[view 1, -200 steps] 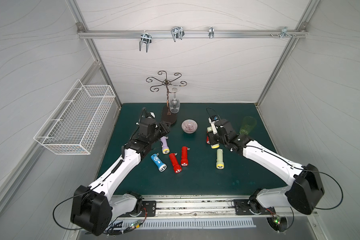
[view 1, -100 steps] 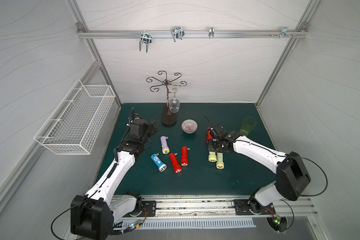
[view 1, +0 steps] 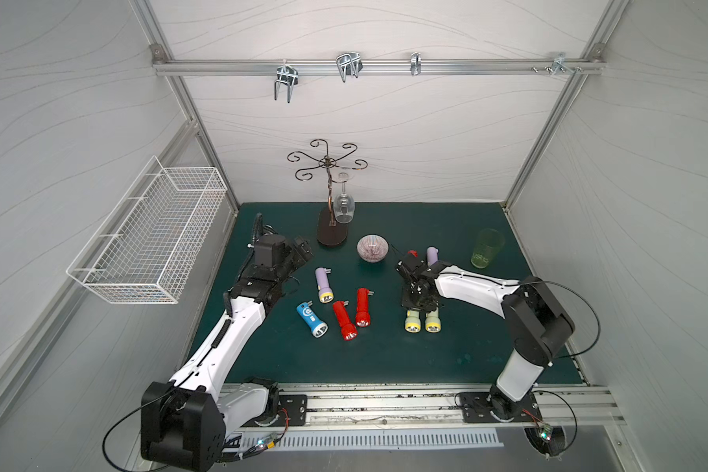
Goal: Close the plug at the bottom of the flashlight
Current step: Place the flashlight at the center of the board.
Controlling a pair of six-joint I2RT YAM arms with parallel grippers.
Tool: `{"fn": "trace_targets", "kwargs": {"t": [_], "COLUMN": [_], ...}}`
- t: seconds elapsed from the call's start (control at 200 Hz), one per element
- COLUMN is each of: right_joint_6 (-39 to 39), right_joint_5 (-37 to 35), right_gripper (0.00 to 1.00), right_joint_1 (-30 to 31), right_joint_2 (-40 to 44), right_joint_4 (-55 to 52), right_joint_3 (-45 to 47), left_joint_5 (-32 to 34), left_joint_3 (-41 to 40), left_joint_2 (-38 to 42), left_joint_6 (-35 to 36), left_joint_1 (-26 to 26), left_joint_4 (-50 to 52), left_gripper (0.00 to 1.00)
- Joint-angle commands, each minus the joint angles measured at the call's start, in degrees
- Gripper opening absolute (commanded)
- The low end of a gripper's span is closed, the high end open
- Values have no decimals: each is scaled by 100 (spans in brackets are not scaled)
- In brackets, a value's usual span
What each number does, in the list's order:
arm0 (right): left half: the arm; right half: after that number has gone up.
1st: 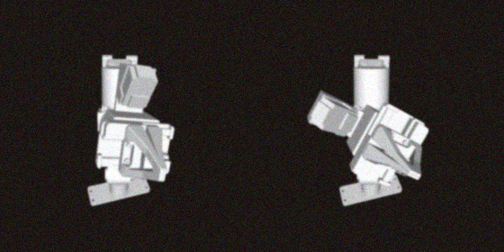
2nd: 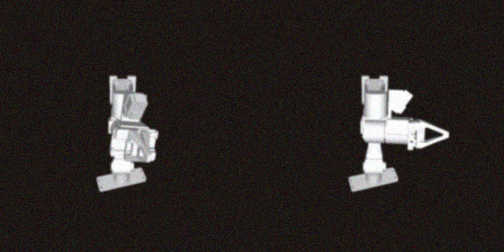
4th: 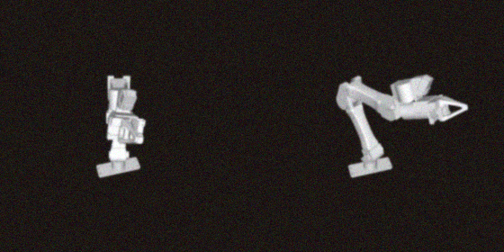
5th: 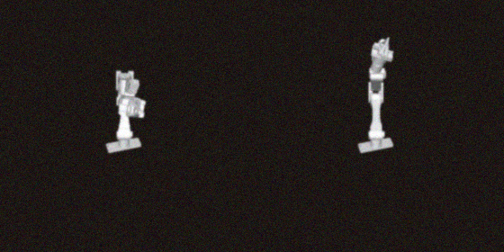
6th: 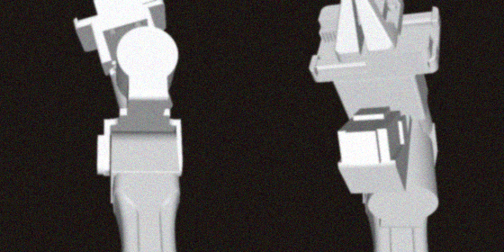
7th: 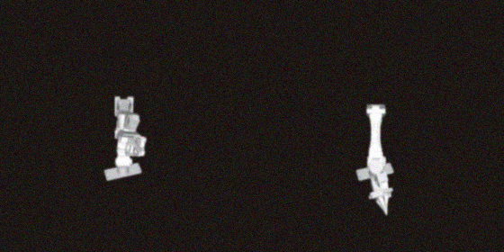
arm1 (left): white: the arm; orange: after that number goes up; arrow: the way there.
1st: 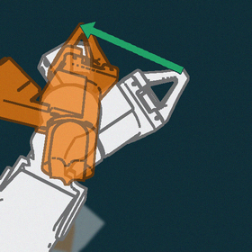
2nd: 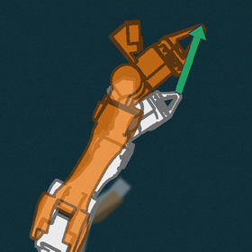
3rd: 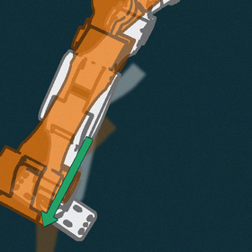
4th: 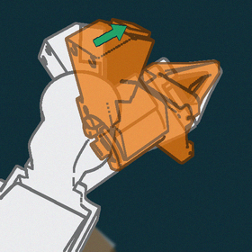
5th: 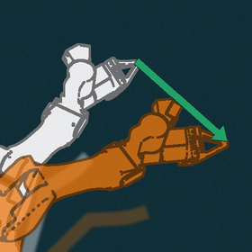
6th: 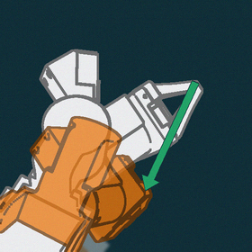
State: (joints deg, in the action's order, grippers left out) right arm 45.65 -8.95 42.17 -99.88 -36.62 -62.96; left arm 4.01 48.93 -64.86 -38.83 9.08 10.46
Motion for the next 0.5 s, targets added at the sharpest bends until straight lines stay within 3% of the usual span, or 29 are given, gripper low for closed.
{"fn": "trace_targets", "kwargs": {"t": [0.0,0.04,0.085,0.115,0.135,0.495], "right_joint_6": [90,85,79,68,67,-3], "right_joint_5": [-66,-88,-100,-120,-141,-285], "right_gripper": [0,1,28,53,60,61], "right_joint_1": [48,48,54,67,68,85], "right_joint_2": [-62,-76,-75,-76,-66,75], "right_joint_4": [-180,-186,-196,-208,-228,-363], "right_joint_3": [-85,-76,-75,-81,-85,-133], "left_joint_5": [-83,-98,-110,-111,-119,-105], "left_joint_3": [29,29,30,32,29,20], "left_joint_2": [-52,-69,-84,-87,-91,-113], "left_joint_6": [-70,-79,-90,-98,-107,-150], "left_joint_1": [-34,-31,-30,-32,-30,-40], "left_joint_4": [-248,-244,-246,-238,-237,-226], "left_gripper": [98,98,98,98,98,98]}}
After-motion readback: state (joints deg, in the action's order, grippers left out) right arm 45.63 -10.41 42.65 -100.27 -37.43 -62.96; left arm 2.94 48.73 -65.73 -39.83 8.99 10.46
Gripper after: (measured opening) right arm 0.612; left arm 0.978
